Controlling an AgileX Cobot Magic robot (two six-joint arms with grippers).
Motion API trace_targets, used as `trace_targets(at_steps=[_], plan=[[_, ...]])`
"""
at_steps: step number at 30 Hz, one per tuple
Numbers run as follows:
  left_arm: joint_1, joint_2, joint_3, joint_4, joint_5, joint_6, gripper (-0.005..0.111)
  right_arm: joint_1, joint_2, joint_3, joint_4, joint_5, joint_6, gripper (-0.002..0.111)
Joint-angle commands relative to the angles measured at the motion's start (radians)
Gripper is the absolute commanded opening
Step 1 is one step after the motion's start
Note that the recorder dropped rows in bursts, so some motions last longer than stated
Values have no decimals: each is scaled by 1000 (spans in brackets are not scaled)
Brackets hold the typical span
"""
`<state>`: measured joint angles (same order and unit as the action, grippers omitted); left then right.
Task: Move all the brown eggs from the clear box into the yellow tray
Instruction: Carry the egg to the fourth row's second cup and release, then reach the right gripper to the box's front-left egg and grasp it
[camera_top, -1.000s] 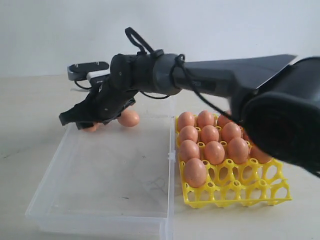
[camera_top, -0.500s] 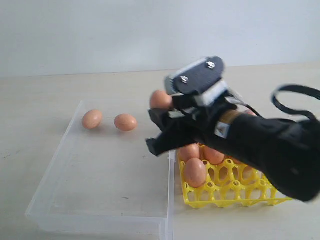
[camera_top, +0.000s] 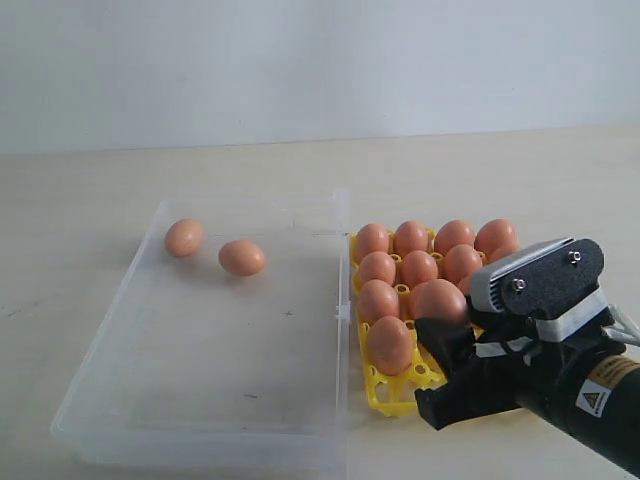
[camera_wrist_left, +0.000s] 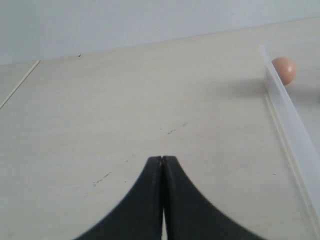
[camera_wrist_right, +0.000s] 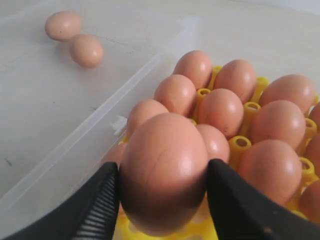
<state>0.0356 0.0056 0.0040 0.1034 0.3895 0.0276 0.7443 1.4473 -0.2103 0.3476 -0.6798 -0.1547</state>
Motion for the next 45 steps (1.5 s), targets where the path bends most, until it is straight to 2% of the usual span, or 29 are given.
trace_targets(at_steps=[1, 7, 10, 13, 18, 20, 22, 23, 27, 30, 34, 36, 38, 42, 43, 45], plan=[[-6, -6, -4, -2, -9, -5, 0, -3, 51, 4, 17, -60, 9, 0], [-6, -6, -4, -2, -9, -5, 0, -3, 144, -41, 17, -69, 51, 0], [-6, -6, -4, -2, -9, -5, 0, -3, 172, -62, 19, -47, 68, 6], [-6, -6, -4, -2, -9, -5, 0, -3, 177, -68, 19, -35, 77, 23], [-6, -6, -4, -2, -9, -5, 0, -3, 151, -68, 39, -22, 65, 65], [-6, -6, -4, -2, -9, -5, 0, -3, 117, -68, 59, -9, 20, 69], [-6, -6, -4, -2, -9, -5, 0, -3, 67, -68, 69, 22, -49, 64], [-6, -6, -4, -2, -9, -5, 0, -3, 32, -73, 69, 52, -87, 56], [-6, -6, -4, -2, -9, -5, 0, -3, -94, -182, 62, 284, -218, 0], [-6, -6, -4, -2, -9, -5, 0, -3, -81, -364, 57, 462, -215, 0], [-6, -6, -4, -2, -9, -5, 0, 0, 89, -653, 57, 755, -126, 1], [-6, -6, -4, -2, -9, -5, 0, 0, 191, -799, 57, 896, -106, 8], [-6, -6, -4, -2, -9, -5, 0, 12, 295, -947, 61, 1040, -103, 20], [-6, -6, -4, -2, -9, -5, 0, 67, 503, -1241, 56, 1294, -116, 65], [-6, -6, -4, -2, -9, -5, 0, 83, 546, -1285, 43, 1347, -135, 70], [-6, -6, -4, -2, -9, -5, 0, 112, 623, -1373, 9, 1439, -141, 72]])
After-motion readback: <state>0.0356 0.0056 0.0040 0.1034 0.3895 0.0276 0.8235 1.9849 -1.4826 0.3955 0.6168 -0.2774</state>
